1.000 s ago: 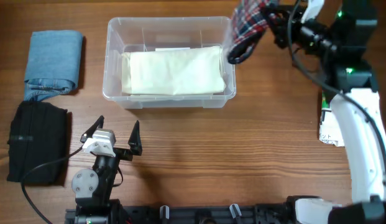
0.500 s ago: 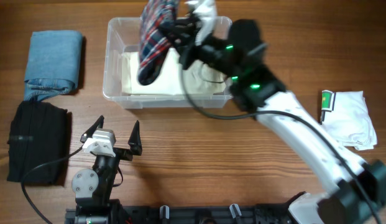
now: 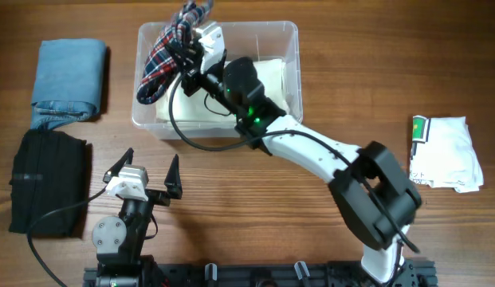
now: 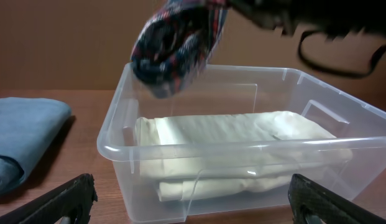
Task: Pack container
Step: 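Carry the plaid shirt into the box's left side and lower it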
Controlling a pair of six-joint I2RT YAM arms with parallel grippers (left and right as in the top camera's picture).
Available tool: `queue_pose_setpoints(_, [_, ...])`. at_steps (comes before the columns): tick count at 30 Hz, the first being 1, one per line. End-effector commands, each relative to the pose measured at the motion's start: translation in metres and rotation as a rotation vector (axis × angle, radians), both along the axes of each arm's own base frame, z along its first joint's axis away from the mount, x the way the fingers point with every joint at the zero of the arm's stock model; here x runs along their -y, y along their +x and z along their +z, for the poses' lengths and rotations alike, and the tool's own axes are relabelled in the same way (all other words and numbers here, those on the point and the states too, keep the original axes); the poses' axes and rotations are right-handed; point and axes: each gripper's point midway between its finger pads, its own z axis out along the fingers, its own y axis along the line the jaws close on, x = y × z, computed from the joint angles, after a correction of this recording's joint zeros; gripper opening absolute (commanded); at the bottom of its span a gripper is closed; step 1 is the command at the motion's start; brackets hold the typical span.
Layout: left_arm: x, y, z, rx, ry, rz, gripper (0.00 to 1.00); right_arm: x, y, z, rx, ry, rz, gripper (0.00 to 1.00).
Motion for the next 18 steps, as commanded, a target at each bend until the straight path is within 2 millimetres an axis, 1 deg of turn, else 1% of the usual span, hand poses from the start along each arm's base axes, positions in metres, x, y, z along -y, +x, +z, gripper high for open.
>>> queue_pose_setpoints(1, [0.0, 0.0, -0.002, 0.0, 0.012, 0.0, 1.0, -0.008, 0.0, 0.005, 0.005, 0.057, 0.004, 0.04])
queue_pose_setpoints(6, [0.0, 0.0, -0.002, 0.0, 0.012, 0.0, 1.0, -0.012, 0.002, 0.0, 0.014, 0.098, 0.011, 0.05])
queue_pose_setpoints(14, [0.0, 0.0, -0.002, 0.0, 0.012, 0.0, 1.0, -0.018, 0.008, -0.033, -0.019, 0.091, 0.013, 0.04])
queue_pose_setpoints(15, [0.0, 0.0, -0.002, 0.0, 0.012, -0.001, 1.0, -0.018, 0.008, -0.035, -0.025, 0.092, 0.014, 0.06])
queue_pose_setpoints(16, [0.0, 0.0, -0.002, 0.0, 0.012, 0.0, 1.0, -0.018, 0.008, -0.035, -0.027, 0.094, 0.015, 0.2])
queue_pose_setpoints(18, [0.0, 0.0, -0.002, 0.0, 0.012, 0.0, 1.0, -0.02, 0.006, -0.035, -0.026, 0.094, 0.022, 0.56])
